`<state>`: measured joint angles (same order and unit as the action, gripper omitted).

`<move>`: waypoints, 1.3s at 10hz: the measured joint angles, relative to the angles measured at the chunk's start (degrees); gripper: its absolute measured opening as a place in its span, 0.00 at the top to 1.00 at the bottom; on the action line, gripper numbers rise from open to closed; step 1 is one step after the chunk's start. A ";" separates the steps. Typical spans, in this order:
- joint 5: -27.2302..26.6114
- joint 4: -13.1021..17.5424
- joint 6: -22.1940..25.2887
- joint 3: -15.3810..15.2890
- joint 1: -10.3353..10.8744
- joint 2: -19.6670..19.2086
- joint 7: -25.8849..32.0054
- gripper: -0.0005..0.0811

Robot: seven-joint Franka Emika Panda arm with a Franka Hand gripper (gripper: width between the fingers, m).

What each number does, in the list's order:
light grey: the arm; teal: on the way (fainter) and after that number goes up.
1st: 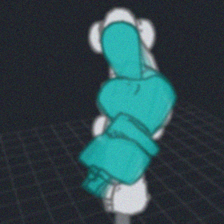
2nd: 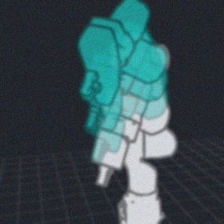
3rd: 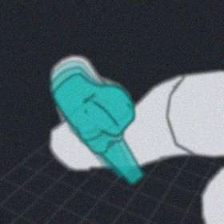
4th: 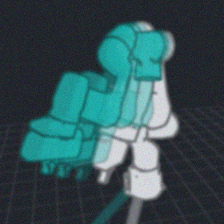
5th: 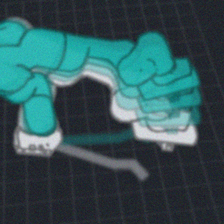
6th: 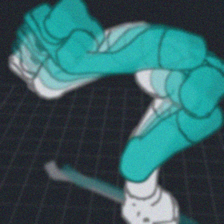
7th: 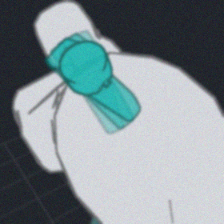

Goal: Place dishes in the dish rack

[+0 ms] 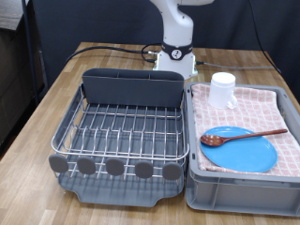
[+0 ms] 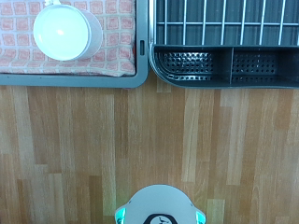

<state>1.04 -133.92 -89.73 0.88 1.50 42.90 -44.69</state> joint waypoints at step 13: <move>-4.87 -1.18 -17.72 -12.17 1.09 -10.06 -29.06 0.01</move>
<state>-3.83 -135.10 -107.45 -11.29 2.58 32.84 -73.75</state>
